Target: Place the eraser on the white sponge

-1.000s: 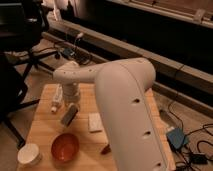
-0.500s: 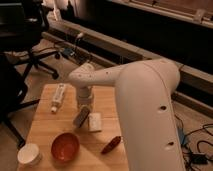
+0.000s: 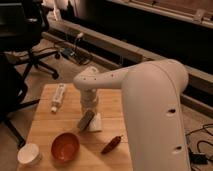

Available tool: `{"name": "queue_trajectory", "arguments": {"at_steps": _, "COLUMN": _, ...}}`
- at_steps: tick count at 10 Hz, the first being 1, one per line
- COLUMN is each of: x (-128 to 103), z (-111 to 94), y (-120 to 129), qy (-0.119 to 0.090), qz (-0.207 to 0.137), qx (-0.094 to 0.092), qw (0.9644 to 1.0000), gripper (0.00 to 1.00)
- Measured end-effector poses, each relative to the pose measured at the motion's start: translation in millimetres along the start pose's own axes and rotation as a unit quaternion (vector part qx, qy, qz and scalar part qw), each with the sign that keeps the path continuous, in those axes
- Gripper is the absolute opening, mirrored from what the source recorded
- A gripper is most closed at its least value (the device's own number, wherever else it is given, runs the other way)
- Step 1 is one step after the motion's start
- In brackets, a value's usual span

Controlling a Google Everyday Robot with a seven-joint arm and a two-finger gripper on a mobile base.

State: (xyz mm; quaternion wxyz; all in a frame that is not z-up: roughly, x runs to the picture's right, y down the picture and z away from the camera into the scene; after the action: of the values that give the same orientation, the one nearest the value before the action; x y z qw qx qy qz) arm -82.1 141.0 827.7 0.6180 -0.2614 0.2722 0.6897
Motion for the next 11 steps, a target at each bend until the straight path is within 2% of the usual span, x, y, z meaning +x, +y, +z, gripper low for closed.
{"name": "queue_trajectory", "arguments": {"at_steps": 1, "x": 0.9, "z": 1.2, "y": -0.9, "qy": 0.001, "qz": 0.0, "qx": 0.001, "qw": 1.0, "gripper": 0.27}}
{"name": "queue_trajectory", "arguments": {"at_steps": 3, "x": 2.8, "z": 1.6, "y": -5.9, "qy": 0.002, "qz": 0.001, "qx": 0.007, "qw": 1.0, "gripper": 0.45}}
{"name": "queue_trajectory", "arguments": {"at_steps": 5, "x": 2.7, "z": -0.2, "y": -22.9, "qy": 0.001, "qz": 0.012, "qx": 0.017, "qw": 0.9998, "gripper": 0.67}}
{"name": "queue_trajectory", "arguments": {"at_steps": 6, "x": 2.6, "z": -0.4, "y": -30.3, "qy": 0.001, "qz": 0.017, "qx": 0.02, "qw": 0.9996, "gripper": 0.74}}
{"name": "queue_trajectory", "arguments": {"at_steps": 7, "x": 2.7, "z": -0.3, "y": -37.5, "qy": 0.001, "qz": 0.024, "qx": 0.022, "qw": 0.9995, "gripper": 0.77}}
{"name": "queue_trajectory", "arguments": {"at_steps": 9, "x": 2.9, "z": 5.7, "y": -41.6, "qy": 0.009, "qz": 0.033, "qx": 0.018, "qw": 0.9993, "gripper": 0.77}}
{"name": "queue_trajectory", "arguments": {"at_steps": 11, "x": 2.2, "z": 15.8, "y": -32.0, "qy": 0.02, "qz": 0.03, "qx": 0.006, "qw": 0.9993, "gripper": 0.77}}
